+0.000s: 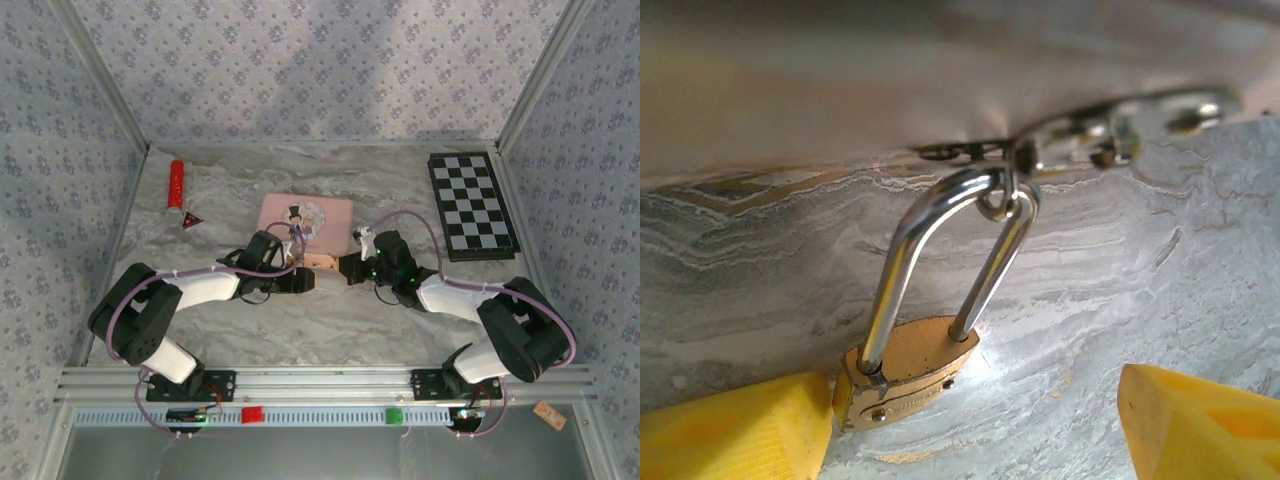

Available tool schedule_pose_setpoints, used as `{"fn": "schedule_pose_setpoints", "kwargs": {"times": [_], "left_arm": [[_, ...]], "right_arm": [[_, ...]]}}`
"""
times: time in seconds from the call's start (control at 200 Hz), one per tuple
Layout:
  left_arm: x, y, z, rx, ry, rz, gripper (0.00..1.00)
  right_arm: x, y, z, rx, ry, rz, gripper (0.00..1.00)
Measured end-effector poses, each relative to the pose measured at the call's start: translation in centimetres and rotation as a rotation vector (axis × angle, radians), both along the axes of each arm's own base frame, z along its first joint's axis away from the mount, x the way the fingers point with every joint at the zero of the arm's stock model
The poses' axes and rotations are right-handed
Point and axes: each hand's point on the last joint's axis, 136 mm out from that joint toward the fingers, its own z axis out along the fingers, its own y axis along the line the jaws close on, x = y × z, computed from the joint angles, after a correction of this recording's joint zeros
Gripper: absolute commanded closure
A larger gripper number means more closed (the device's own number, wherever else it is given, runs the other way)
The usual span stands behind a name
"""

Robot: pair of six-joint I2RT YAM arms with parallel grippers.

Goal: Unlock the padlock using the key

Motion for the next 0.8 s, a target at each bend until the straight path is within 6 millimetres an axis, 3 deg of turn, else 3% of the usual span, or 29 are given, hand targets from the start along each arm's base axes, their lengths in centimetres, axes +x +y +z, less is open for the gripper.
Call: {"fn": "schedule_pose_setpoints", "kwargs": {"times": [0.205,0.4,0.8], "left_arm": [[0.2,-0.1,-0.4,0.020,-0.003,-0.022,0.34],[2.0,-0.9,-0.4,0.024,-0.048,-0.035,0.42],[3.4,-1.2,-0.5,0.016,-0.109,-0.032,0.60]], "right_arm": [[0.0,0.0,-0.1,-0.002,0.003,0.000,1.00],[-0.1,-0.1,0.2,-0.002,-0.003,0.002,1.00],[-0.1,-0.3,0.2,-0.011,-0.003,-0.002,1.00]]}}
